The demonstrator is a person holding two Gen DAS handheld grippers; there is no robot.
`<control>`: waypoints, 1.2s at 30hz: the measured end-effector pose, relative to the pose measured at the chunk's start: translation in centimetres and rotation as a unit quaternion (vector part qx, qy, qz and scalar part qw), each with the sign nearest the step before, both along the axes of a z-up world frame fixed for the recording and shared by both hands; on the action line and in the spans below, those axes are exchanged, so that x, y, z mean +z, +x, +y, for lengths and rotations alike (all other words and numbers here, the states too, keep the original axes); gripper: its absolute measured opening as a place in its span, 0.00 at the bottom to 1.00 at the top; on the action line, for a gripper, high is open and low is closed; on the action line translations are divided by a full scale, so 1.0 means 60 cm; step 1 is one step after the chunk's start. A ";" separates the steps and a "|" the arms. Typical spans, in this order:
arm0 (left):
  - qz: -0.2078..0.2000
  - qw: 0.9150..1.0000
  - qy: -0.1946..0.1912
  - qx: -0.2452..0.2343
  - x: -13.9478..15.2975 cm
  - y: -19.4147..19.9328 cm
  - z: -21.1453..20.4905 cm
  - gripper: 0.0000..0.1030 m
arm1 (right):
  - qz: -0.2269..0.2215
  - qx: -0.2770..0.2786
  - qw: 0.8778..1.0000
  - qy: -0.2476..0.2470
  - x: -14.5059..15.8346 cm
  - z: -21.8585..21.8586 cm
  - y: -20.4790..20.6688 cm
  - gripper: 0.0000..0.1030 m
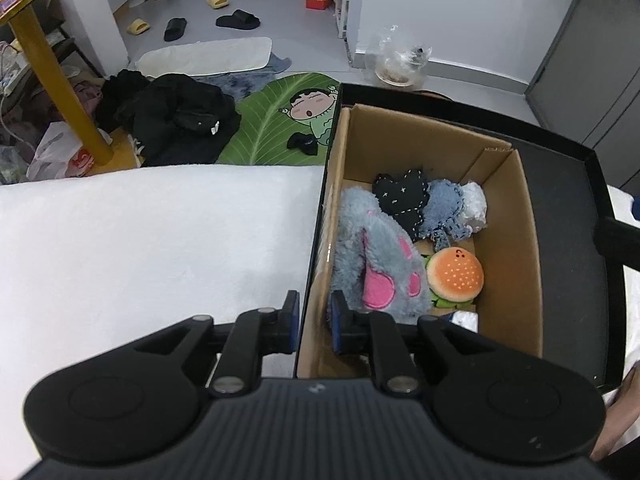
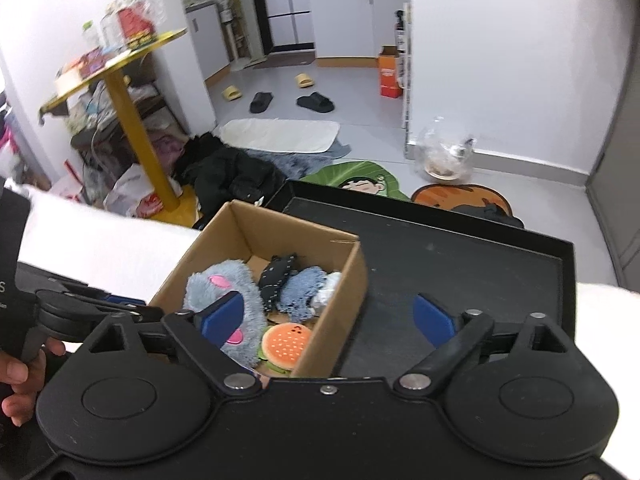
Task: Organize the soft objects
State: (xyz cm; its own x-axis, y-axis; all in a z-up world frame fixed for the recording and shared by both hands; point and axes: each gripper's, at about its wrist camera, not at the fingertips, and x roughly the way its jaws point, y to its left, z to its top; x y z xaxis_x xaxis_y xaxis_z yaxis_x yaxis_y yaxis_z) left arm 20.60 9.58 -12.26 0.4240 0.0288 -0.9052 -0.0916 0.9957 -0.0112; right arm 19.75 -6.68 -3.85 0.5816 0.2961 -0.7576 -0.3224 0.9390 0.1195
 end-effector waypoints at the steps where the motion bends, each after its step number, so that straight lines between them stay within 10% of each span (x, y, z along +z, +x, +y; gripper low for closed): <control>1: -0.006 1.000 0.002 0.000 0.007 -0.004 -0.003 0.17 | 0.000 -0.008 1.000 0.004 0.001 -0.008 -0.002 0.95; 15: -0.068 0.998 0.014 -0.006 0.114 -0.047 -0.067 0.56 | 0.012 -0.116 0.993 0.029 0.025 -0.105 -0.044 1.00; 36: -0.145 0.988 -0.009 -0.048 0.225 -0.148 -0.148 0.65 | -0.045 -0.178 0.978 0.101 0.086 -0.193 -0.151 1.00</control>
State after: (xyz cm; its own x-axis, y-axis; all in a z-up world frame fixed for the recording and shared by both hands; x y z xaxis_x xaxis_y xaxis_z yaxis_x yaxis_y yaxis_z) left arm 11.72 0.69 1.22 0.6660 -0.0393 -0.7449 0.0122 0.9991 -0.0417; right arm 10.72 -18.25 1.32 0.7367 0.2007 -0.6457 0.0033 0.9539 0.3003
